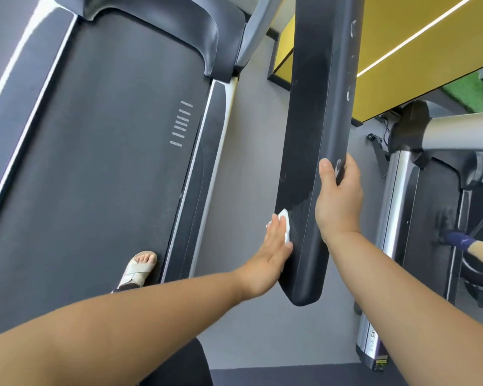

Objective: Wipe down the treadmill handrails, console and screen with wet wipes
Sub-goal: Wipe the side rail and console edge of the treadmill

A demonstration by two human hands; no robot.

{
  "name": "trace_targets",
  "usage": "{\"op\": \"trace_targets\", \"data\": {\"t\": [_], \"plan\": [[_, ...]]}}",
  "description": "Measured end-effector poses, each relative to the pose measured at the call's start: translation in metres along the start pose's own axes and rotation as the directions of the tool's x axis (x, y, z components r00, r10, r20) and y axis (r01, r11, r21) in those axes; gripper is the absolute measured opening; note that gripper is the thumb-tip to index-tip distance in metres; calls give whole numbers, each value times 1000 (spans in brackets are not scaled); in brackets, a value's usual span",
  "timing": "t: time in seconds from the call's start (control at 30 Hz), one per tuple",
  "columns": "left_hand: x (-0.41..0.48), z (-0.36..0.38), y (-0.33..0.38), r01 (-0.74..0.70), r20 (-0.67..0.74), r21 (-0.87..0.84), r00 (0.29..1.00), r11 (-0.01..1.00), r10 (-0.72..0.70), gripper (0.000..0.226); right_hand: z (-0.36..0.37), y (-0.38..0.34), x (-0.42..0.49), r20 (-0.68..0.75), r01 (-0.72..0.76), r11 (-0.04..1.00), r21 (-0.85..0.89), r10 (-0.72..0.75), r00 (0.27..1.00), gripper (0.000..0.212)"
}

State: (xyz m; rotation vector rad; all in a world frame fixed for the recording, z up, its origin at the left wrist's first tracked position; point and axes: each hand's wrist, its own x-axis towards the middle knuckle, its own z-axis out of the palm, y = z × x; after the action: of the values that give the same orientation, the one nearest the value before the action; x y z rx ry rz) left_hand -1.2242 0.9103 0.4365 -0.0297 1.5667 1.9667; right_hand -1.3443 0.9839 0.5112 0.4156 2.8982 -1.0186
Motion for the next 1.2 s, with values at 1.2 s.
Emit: {"op": "trace_targets", "data": {"t": [1.2], "plan": [[42, 44, -41, -60, -343, -97, 939, 993, 24, 45, 2, 2, 7, 7, 58, 995, 79, -59, 998, 39]]}}
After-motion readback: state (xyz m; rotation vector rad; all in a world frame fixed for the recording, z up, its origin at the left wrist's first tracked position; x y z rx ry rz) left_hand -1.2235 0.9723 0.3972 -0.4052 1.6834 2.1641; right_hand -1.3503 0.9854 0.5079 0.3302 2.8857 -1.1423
